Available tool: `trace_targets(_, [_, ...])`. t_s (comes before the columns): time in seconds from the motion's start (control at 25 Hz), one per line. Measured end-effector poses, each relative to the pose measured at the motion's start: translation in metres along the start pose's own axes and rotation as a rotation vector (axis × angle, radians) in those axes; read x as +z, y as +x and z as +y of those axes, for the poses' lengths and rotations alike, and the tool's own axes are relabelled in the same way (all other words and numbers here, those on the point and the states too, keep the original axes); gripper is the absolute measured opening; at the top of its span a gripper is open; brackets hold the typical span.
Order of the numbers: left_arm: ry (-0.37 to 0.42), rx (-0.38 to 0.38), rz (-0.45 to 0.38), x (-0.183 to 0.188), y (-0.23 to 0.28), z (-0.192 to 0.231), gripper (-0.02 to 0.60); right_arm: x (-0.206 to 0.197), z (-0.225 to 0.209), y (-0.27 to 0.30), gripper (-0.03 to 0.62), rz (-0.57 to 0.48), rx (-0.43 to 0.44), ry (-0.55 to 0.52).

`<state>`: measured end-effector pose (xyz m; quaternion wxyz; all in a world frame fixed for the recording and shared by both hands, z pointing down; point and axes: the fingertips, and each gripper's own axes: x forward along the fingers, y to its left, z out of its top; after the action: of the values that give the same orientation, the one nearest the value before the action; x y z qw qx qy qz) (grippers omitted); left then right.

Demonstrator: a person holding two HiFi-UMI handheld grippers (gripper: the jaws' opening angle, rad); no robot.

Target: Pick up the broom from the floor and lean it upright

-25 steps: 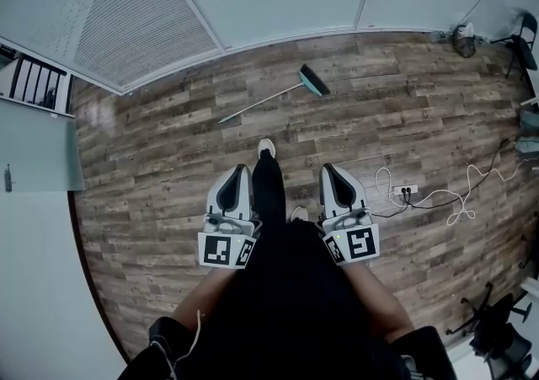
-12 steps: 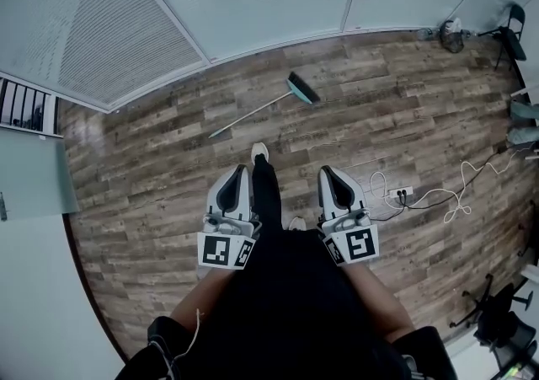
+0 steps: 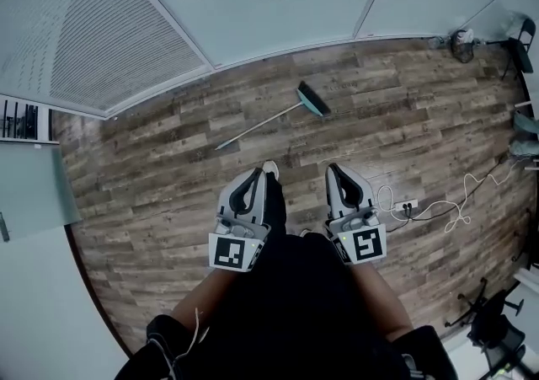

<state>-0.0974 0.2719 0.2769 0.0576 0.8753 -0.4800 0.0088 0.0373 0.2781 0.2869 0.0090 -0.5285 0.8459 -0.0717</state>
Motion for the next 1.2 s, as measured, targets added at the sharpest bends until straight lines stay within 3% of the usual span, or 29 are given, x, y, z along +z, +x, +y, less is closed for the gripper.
trace_targets(0.32, [-0.065, 0.102, -0.03, 0.003, 0.03, 0.105, 0.018, 0.01, -0.006, 0.096, 0.018, 0.066, -0.02, -0.018])
trace_targets(0.48, [-0.067, 0.137, 0.024, -0.014, 0.033, 0.142, 0.018, 0.004, 0.004, 0.126, 0.018, 0.105, 0.013, -0.011])
trace_targets(0.56, [-0.087, 0.167, 0.036, -0.022, 0.033, 0.159, 0.018, 0.006, 0.004, 0.142, 0.018, 0.11, 0.036, -0.058])
trace_targets(0.76, [-0.092, 0.207, 0.038, -0.022, 0.033, 0.184, 0.018, 0.017, -0.004, 0.172, 0.018, 0.105, 0.062, -0.192])
trace_targets(1.04, [-0.177, 0.27, 0.039, -0.014, 0.042, 0.214, 0.018, 0.005, -0.02, 0.195, 0.018, 0.143, 0.016, -0.145])
trace_targets(1.2, [-0.145, 0.294, 0.053, -0.014, 0.051, 0.216, 0.018, -0.007, -0.032, 0.201, 0.018, 0.167, 0.033, -0.145])
